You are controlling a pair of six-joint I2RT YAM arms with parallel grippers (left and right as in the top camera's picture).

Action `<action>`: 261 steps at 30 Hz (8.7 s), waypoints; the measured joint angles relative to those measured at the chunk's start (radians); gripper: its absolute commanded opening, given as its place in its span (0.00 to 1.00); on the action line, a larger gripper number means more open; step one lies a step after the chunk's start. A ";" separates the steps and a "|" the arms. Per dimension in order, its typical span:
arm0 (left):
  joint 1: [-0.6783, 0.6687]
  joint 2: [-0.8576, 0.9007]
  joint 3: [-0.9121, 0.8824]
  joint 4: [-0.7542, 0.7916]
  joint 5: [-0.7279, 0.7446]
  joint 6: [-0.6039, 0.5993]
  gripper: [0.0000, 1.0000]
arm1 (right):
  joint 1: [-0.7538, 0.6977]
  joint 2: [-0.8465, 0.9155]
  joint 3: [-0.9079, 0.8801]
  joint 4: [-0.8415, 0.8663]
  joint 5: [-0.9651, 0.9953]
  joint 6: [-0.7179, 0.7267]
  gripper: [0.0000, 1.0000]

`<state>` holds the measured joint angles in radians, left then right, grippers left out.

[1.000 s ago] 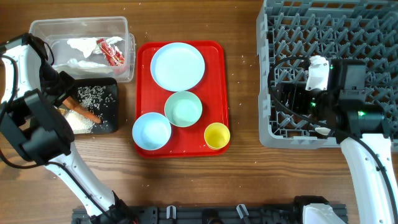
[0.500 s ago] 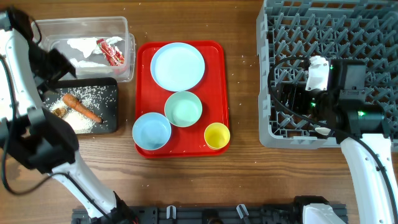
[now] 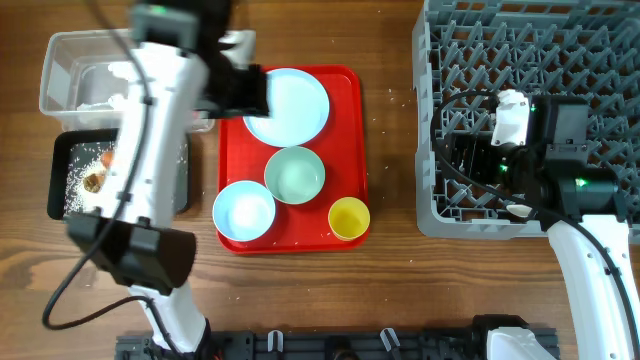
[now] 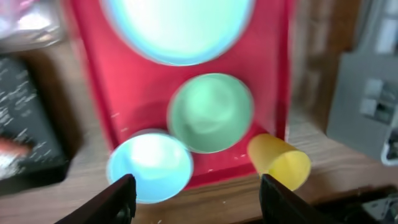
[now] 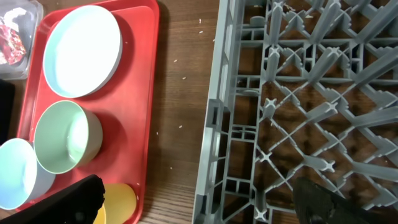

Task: Sort waste into correct bins and load items into the dishwasher rack
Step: 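Move the left gripper to the yellow cup and grasp it, then lift the yellow cup and hand it to the right gripper, then carry the yellow cup right and set it in the dish rack, then move the right gripper to the green bowl and grasp its rim, then carry the green bowl right and place it in the rack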

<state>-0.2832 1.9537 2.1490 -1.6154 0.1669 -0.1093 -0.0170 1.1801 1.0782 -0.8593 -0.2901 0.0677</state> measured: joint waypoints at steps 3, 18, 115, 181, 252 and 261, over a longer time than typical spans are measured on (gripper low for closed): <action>-0.092 0.001 -0.055 0.094 0.005 -0.003 0.61 | 0.000 0.000 0.000 0.000 0.000 0.000 1.00; -0.220 0.013 -0.454 0.409 0.008 -0.048 0.56 | 0.000 0.000 0.000 0.000 0.000 0.000 1.00; -0.023 -0.238 -0.609 0.857 1.234 -0.166 0.30 | 0.143 0.113 0.001 0.816 -0.964 0.148 0.48; -0.010 -0.238 -0.609 0.650 0.136 -0.166 0.76 | 0.047 0.360 0.158 -0.363 0.272 0.212 0.85; 0.502 -0.550 -0.608 0.489 0.038 -0.204 1.00 | 0.511 0.404 0.299 0.103 0.246 0.403 0.04; 0.502 -0.550 -0.608 0.487 0.035 -0.204 1.00 | 0.320 0.294 0.302 0.256 1.026 0.170 0.04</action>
<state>0.2184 1.4036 1.5410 -1.1282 0.2024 -0.3130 0.3027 1.4738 1.3804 -0.6029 0.7357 0.2375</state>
